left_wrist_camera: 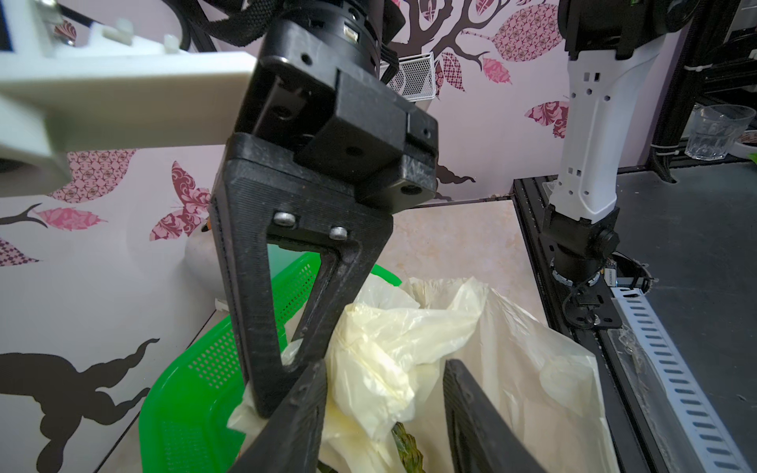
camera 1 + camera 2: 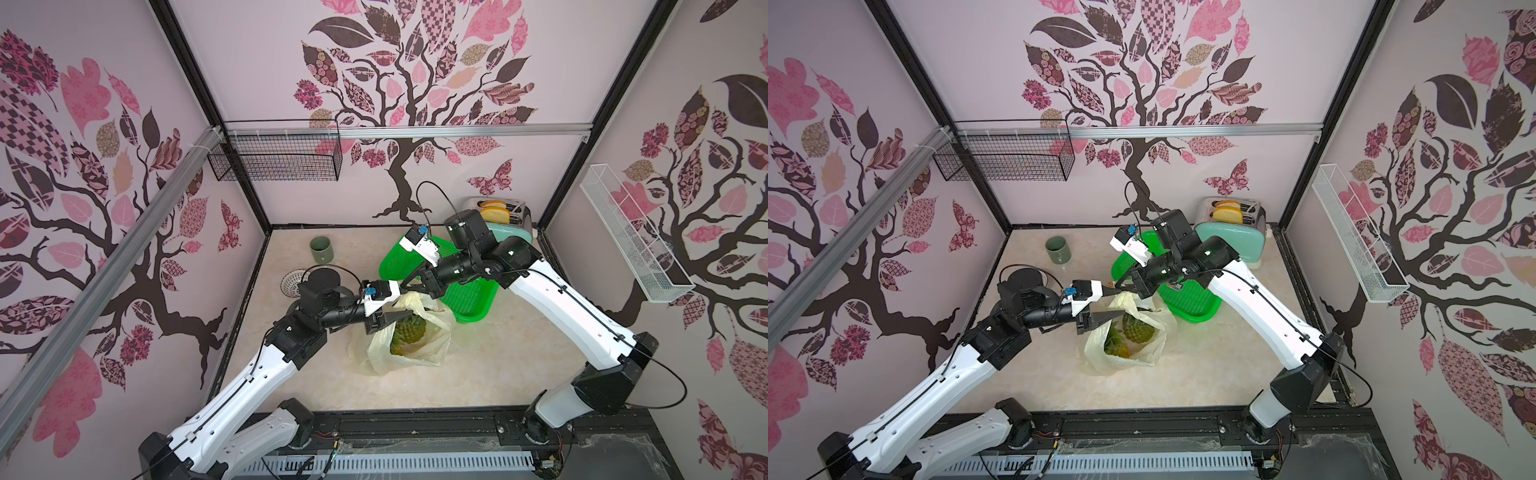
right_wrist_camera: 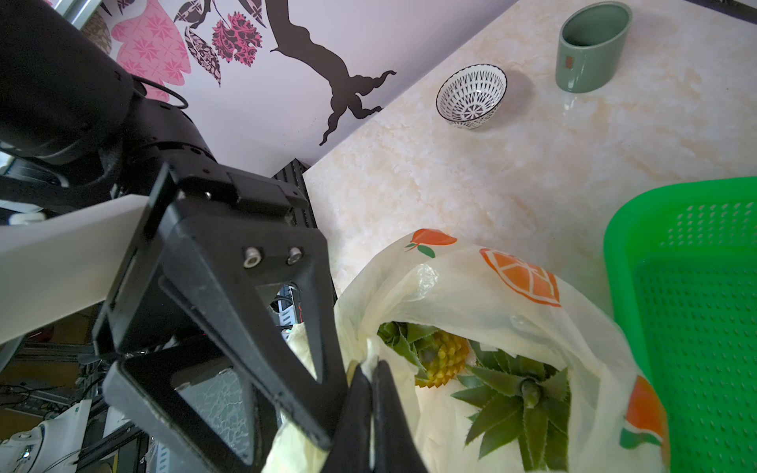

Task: Place the pineapple into a plastic bag & tie a knot
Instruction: Cross the plastic bag at the center of the board.

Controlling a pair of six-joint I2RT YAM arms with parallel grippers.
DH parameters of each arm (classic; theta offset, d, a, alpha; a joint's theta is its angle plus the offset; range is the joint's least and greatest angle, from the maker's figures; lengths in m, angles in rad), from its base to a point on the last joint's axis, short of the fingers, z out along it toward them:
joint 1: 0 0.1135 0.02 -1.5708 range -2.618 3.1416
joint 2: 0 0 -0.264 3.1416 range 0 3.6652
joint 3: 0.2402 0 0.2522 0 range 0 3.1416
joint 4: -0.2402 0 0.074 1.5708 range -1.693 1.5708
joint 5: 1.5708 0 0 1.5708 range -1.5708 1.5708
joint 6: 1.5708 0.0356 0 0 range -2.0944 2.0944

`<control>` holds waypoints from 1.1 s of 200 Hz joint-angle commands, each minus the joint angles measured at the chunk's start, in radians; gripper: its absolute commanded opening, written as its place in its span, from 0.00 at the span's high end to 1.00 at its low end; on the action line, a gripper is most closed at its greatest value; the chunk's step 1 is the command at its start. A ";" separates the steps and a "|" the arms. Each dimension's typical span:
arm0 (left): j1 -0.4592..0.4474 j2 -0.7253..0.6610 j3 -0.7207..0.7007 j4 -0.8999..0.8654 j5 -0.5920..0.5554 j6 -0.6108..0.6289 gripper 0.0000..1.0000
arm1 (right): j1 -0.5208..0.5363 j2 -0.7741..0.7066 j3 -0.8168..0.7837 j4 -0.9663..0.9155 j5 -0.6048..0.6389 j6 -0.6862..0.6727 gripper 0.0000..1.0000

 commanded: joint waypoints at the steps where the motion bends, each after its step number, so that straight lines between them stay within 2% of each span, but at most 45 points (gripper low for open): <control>1: -0.009 0.013 0.032 -0.008 -0.008 0.007 0.57 | 0.004 -0.002 0.019 -0.007 0.000 -0.004 1.00; 36: -0.014 0.028 0.041 -0.010 -0.028 0.004 0.85 | 0.005 0.002 0.021 -0.008 0.001 -0.006 1.00; 62: -0.015 0.020 0.041 -0.020 -0.030 0.008 1.00 | 0.004 0.000 0.019 -0.008 0.008 -0.007 1.00; 164: -0.020 -0.143 -0.097 -0.133 0.033 0.003 1.00 | 0.004 -0.008 0.013 0.022 0.055 0.014 1.00; 191: -0.020 -0.174 -0.120 -0.143 -0.005 0.001 1.00 | 0.004 -0.013 0.013 0.020 0.068 0.013 1.00; 220: -0.021 -0.212 -0.149 -0.088 -0.100 -0.028 1.00 | 0.004 -0.027 0.008 0.030 0.085 0.015 1.00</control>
